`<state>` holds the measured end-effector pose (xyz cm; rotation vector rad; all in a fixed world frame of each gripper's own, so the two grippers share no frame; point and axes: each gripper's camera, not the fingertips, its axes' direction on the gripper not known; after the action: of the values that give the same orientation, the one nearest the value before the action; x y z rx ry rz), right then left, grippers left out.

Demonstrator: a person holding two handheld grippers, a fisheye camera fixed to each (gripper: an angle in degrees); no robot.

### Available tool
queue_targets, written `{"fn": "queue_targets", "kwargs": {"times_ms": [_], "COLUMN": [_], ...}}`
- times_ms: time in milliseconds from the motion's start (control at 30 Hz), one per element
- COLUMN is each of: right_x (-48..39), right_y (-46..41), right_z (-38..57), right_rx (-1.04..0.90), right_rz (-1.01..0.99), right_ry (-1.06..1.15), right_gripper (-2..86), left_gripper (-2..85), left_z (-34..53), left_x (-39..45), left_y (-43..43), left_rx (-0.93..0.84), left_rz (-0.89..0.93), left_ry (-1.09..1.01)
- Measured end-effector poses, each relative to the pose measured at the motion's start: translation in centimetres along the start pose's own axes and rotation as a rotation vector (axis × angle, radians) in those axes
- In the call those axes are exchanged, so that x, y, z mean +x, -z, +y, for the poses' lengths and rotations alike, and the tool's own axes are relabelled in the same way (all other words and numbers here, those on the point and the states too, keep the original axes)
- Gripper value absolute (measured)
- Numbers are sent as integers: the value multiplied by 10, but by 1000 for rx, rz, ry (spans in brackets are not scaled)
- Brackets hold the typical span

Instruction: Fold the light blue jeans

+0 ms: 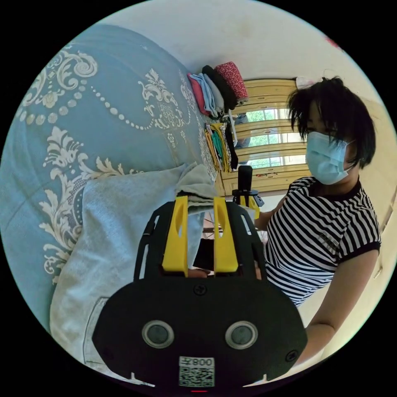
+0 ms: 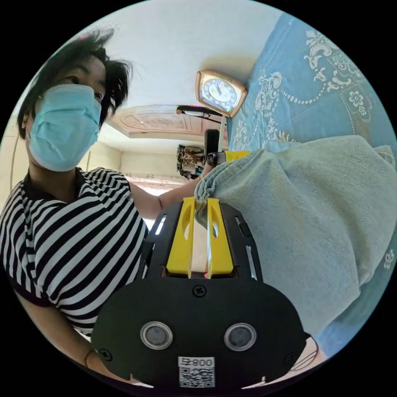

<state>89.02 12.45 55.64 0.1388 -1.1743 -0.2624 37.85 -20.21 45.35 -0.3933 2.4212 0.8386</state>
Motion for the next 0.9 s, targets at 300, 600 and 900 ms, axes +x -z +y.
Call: {"fn": "queue_targets", "kwargs": {"times_ms": [300, 600, 900], "right_x": [-52, -92, -88], "right_y": [82, 121, 131], "right_z": [26, 70, 109], "right_rx": [363, 604, 794], "right_rz": [22, 203, 191], "right_ry": [43, 91, 90], "right_gripper": [55, 54, 52], "left_gripper": [147, 170, 89], "left_z": [-73, -208, -259], "left_x": [50, 133, 173], "left_y": [-41, -153, -302], "left_rx": [-12, -278, -644], "left_rz": [78, 205, 614], "left_ry": [-213, -575, -603]}}
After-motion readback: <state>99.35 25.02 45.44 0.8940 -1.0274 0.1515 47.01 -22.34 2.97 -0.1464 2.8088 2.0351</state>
